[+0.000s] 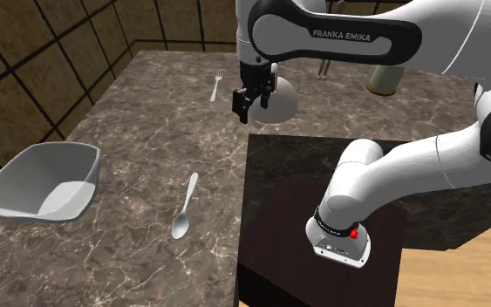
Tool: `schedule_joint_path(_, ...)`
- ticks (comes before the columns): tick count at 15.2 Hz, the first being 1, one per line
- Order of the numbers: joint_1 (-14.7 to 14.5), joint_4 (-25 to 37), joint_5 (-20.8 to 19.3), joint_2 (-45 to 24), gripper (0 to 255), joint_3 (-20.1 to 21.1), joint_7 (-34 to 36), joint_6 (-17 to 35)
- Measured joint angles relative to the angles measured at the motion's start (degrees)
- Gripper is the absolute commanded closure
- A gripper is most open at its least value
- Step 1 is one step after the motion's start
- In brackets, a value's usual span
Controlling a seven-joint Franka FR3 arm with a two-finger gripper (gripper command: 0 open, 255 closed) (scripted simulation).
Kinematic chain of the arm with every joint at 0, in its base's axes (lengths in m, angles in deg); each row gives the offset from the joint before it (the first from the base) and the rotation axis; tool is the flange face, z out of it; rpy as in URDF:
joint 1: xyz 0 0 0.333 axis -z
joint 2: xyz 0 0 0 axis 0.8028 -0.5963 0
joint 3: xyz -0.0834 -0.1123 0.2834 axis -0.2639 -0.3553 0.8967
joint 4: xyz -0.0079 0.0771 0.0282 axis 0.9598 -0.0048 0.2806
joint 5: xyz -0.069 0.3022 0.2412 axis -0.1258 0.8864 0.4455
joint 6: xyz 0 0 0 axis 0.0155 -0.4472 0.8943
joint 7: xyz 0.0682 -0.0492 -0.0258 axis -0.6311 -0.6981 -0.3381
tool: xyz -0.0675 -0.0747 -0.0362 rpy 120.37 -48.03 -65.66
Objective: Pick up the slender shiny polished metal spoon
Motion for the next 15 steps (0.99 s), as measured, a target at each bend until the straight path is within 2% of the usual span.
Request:
schedule_joint_path(3, 0.3, -1.64, 1.58, 1.23, 0, 1.38, 3.4, 0.48)
schedule_joint_path(9, 0.92, -5.23, 10.57, 2.93, 0, 9.71, 21.62, 3.6)
schedule_joint_path(15, 1.82, -6.57, 19.69, 0.16, 0, 19.28, 40.25, 10.71)
